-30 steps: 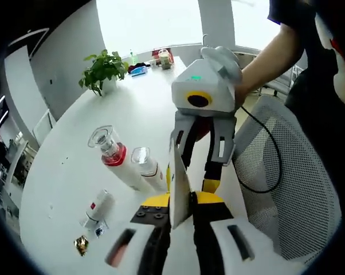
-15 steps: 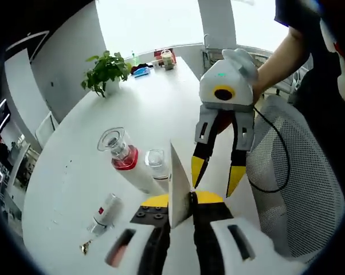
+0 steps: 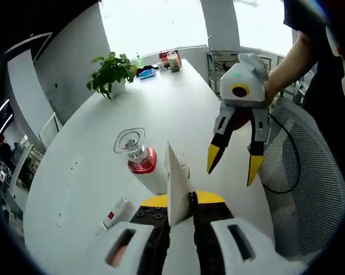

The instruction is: Arrange the skincare products in the storage area until every visible bottle or jar stands upright without overlapping.

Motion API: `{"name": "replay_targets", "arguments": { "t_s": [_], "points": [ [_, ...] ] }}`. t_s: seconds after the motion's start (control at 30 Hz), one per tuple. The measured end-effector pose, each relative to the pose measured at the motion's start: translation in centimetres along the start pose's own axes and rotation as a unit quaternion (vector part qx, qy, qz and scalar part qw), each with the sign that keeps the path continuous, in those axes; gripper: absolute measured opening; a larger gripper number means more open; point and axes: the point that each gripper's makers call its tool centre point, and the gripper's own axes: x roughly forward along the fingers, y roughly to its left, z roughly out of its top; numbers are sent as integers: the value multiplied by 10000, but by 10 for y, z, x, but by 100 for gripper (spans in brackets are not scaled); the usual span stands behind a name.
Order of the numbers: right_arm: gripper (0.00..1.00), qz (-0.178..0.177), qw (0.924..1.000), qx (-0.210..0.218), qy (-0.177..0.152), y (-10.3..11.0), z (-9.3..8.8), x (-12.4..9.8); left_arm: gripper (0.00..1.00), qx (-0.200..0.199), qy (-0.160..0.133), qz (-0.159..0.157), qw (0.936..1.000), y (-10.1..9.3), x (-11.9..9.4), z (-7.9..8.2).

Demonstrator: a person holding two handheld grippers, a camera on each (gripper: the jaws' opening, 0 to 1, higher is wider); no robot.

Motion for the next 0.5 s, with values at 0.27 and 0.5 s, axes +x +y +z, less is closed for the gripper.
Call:
{"name": "replay_targets", "arguments": {
  "t_s": [0.27, 0.5],
  "points": [
    [50, -117, 9999, 101, 40, 2, -5, -2, 19, -19, 18, 75, 10000, 15, 4, 3],
    [55, -211, 9995, 204, 73, 3, -9, -2, 19, -8, -5, 120, 9999, 25, 6, 5]
  ]
}}
